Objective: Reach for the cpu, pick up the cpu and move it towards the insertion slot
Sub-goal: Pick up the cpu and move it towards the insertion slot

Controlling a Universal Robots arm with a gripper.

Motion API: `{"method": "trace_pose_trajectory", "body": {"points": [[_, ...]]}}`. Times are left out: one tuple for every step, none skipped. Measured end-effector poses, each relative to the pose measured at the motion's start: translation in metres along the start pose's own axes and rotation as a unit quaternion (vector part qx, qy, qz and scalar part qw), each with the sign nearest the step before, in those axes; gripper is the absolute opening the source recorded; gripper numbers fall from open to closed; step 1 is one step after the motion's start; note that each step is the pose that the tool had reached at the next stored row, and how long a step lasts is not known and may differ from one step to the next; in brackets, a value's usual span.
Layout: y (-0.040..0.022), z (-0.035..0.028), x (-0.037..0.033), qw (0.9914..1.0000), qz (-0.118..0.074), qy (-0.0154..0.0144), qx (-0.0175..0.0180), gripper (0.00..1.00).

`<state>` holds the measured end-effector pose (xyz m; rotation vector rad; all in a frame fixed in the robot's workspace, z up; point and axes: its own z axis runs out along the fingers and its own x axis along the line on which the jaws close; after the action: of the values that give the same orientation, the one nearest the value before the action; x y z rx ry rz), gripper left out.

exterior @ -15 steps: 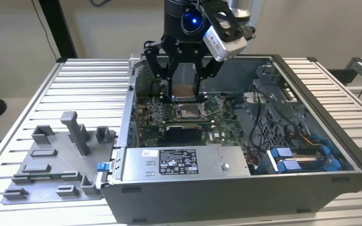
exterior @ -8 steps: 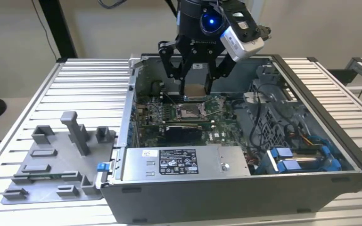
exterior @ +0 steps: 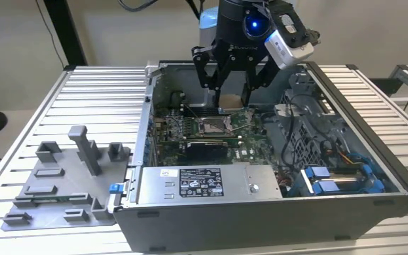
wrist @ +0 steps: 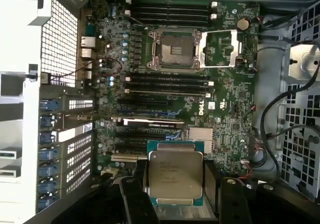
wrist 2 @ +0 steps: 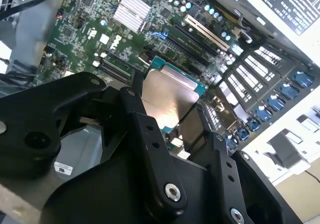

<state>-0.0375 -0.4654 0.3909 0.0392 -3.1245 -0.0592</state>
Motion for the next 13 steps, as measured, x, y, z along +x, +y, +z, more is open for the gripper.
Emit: {"method": "trace_pose_trajectory", "body": {"points": [[0.0000, 0.0000, -0.0017, 1.00000, 0.000, 0.0000, 0.0000, 0.00], [-0.0001, 0.0000, -0.0030, 1.00000, 0.000, 0.0000, 0.0000, 0.00], [-0.0001, -0.0001, -0.0041, 1.00000, 0.000, 0.0000, 0.0000, 0.00], [-0.0001, -0.0001, -0.0051, 1.00000, 0.000, 0.0000, 0.0000, 0.00], [-0.0001, -0.0001, -0.0059, 1.00000, 0.000, 0.0000, 0.0000, 0.00], [-0.0002, -0.0001, -0.0066, 1.00000, 0.000, 0.0000, 0.0000, 0.00], [-0.0002, -0.0001, -0.0070, 1.00000, 0.000, 0.0000, 0.0000, 0.00], [-0.0002, -0.0001, -0.0070, 1.00000, 0.000, 0.0000, 0.0000, 0.00], [-0.0002, -0.0001, -0.0070, 1.00000, 0.000, 0.0000, 0.0000, 0.00], [-0.0002, -0.0001, -0.0071, 1.00000, 0.000, 0.0000, 0.0000, 0.00], [-0.0002, -0.0001, -0.0072, 1.00000, 0.000, 0.0000, 0.0001, 0.00], [-0.0002, -0.0001, -0.0072, 1.00000, 0.000, 0.0000, 0.0000, 0.00], [-0.0002, -0.0001, -0.0073, 1.00000, 0.000, 0.0000, 0.0000, 0.00]]}}
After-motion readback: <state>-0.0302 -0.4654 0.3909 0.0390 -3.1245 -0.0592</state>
